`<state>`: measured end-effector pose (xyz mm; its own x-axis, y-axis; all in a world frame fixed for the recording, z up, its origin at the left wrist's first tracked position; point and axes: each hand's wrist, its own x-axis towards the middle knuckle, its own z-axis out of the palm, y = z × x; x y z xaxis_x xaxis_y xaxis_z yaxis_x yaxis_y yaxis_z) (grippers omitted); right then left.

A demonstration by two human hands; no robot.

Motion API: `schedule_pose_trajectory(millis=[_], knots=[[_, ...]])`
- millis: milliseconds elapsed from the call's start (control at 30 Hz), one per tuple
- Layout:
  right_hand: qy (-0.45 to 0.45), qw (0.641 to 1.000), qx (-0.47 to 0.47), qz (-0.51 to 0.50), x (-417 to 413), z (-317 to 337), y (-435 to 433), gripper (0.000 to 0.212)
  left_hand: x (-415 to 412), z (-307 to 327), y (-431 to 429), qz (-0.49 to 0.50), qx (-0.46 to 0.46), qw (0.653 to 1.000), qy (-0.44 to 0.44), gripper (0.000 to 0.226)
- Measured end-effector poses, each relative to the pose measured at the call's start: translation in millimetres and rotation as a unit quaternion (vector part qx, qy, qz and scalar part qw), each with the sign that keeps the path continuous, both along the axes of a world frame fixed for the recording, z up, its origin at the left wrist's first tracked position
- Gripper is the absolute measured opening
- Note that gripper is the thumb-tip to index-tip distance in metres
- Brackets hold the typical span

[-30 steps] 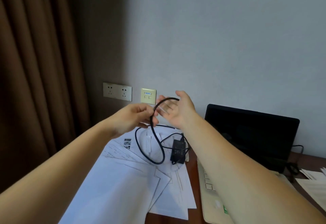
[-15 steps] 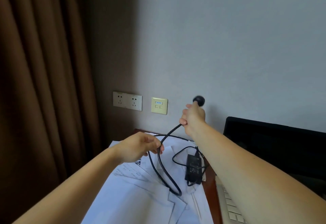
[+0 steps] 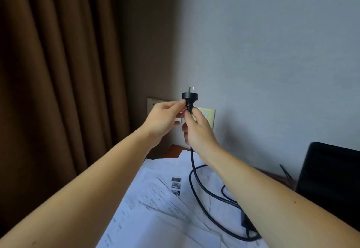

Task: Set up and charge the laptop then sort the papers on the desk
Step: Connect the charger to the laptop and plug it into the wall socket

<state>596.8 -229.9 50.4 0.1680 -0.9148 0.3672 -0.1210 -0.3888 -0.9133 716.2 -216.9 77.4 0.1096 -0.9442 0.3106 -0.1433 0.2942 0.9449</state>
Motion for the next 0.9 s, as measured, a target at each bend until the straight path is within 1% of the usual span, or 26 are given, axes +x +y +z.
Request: schedule_pose_trajectory(millis=[100,133,167,233,267,367,400,433,500,567,600,667,733,833,900], knots=[[0.004,1.0,-0.015,-0.005,9,-5,-13,0.022,9,0,-11,-0.026,0.005,0.999,0.021,0.028],[0.02,0.999,-0.028,-0.008,11,-6,-18,0.019,12,-2,-15,-0.027,0.004,0.999,0.02,0.027],[0.052,0.998,-0.041,-0.018,13,-7,-21,0.016,14,-4,-19,-0.023,0.001,1.0,0.013,0.025],[0.128,0.988,-0.066,-0.048,15,-9,-27,0.017,20,-11,-26,-0.013,-0.001,1.0,-0.003,0.024],[0.146,0.985,-0.072,-0.057,17,-10,-31,0.017,22,-14,-30,-0.009,0.001,1.0,-0.009,0.024],[0.142,0.982,-0.065,-0.102,23,-9,-41,0.026,32,-27,-41,0.014,0.015,0.999,-0.027,0.025],[0.132,0.983,-0.058,-0.114,25,-9,-47,0.025,34,-31,-46,0.032,0.026,0.999,-0.034,0.024],[0.121,0.984,-0.045,-0.122,28,-9,-54,0.024,38,-34,-50,0.052,0.042,0.997,-0.042,0.023],[0.103,0.986,-0.007,-0.128,35,-12,-66,0.033,44,-38,-60,0.074,0.082,0.992,-0.062,0.02],[0.076,0.987,0.062,-0.125,43,-19,-78,0.04,50,-42,-70,0.078,0.124,0.985,-0.087,0.017],[0.058,0.986,0.102,-0.118,48,-23,-84,0.036,52,-43,-74,0.08,0.144,0.982,-0.091,0.015],[0.004,0.978,0.18,-0.101,56,-30,-95,0.023,57,-46,-83,0.074,0.183,0.978,-0.06,0.016],[-0.048,0.966,0.242,-0.082,62,-35,-107,0.019,60,-50,-92,0.061,0.224,0.973,0.002,0.02],[-0.067,0.953,0.292,-0.054,64,-39,-122,0.021,64,-60,-108,0.058,0.272,0.958,0.065,0.019],[-0.069,0.948,0.307,-0.051,63,-44,-131,0.02,63,-66,-119,0.059,0.285,0.953,0.081,0.017]])
